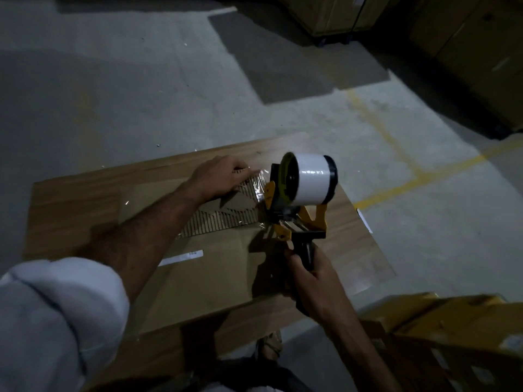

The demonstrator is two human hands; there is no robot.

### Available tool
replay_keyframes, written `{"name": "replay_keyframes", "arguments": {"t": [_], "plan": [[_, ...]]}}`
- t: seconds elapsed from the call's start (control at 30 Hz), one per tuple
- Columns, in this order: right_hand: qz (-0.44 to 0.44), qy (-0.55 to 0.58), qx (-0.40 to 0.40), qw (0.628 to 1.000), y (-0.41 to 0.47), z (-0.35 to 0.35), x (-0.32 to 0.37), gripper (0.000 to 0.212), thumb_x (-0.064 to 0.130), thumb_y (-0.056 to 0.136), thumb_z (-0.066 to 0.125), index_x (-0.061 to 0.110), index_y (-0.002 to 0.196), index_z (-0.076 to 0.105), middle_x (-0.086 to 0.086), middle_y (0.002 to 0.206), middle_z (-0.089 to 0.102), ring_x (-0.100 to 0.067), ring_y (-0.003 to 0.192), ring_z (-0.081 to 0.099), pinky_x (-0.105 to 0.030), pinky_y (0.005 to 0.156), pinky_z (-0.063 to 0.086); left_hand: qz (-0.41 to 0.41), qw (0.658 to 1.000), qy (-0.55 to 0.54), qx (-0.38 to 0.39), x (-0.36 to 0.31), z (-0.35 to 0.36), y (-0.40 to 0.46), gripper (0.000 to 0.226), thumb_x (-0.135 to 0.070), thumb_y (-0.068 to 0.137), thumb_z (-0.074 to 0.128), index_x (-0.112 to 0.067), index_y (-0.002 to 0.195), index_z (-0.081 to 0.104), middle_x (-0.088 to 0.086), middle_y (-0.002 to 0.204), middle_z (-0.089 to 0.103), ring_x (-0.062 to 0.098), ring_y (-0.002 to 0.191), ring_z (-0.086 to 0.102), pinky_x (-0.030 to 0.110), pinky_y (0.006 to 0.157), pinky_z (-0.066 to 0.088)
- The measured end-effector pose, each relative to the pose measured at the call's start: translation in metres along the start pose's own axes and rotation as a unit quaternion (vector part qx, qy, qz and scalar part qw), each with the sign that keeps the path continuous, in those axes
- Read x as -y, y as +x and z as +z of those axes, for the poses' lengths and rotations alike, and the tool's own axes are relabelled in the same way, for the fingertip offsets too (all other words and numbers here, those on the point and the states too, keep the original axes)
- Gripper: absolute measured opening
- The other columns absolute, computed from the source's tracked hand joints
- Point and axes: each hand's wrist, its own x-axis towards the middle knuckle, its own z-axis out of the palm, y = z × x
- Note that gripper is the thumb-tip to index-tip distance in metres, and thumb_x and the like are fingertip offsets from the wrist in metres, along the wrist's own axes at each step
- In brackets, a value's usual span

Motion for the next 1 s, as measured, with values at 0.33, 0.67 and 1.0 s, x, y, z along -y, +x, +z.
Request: {"name": "replay_keyframes", "arguments": {"t": [0.33, 0.67, 1.0], "plan": [[-0.081, -0.069, -0.022, 0.994, 0.040, 0.009, 0.017, 0.010, 0.029, 0.104, 0.056, 0.027, 0.110, 0.062, -0.003, 0.093, 0.072, -0.023, 0.080, 0.068, -0.054, 0.076, 0.059, 0.067, 0.994, 0.027, -0.077, 0.011, -0.024, 0.004, 0.032, -0.041, 0.107, 0.049, -0.032, 0.133, 0.066, -0.002, 0.133, 0.068, 0.022, 0.118, 0.063, 0.042, 0.095, 0.052], [-0.067, -0.039, 0.031, 0.996, 0.048, 0.004, 0.019, 0.013, 0.020, 0.106, 0.051, 0.021, 0.094, 0.057, 0.001, 0.072, 0.058, -0.012, 0.062, 0.057, -0.038, 0.063, 0.054, 0.191, 0.972, 0.135, 0.024, 0.023, -0.008, -0.035, 0.066, -0.055, 0.107, 0.022, -0.023, 0.165, 0.022, 0.006, 0.171, 0.021, 0.023, 0.159, 0.016, 0.045, 0.129, 0.014], [-0.051, -0.036, -0.009, 0.998, 0.013, 0.006, -0.014, 0.011, 0.016, 0.102, 0.058, 0.019, 0.099, 0.068, -0.008, 0.088, 0.073, -0.027, 0.081, 0.071, -0.044, 0.074, 0.060, 0.169, 0.972, 0.111, 0.117, -0.012, 0.005, -0.090, 0.119, -0.098, 0.078, 0.039, -0.033, 0.164, -0.011, -0.003, 0.173, -0.014, 0.016, 0.159, -0.015, 0.044, 0.128, -0.006]]}}
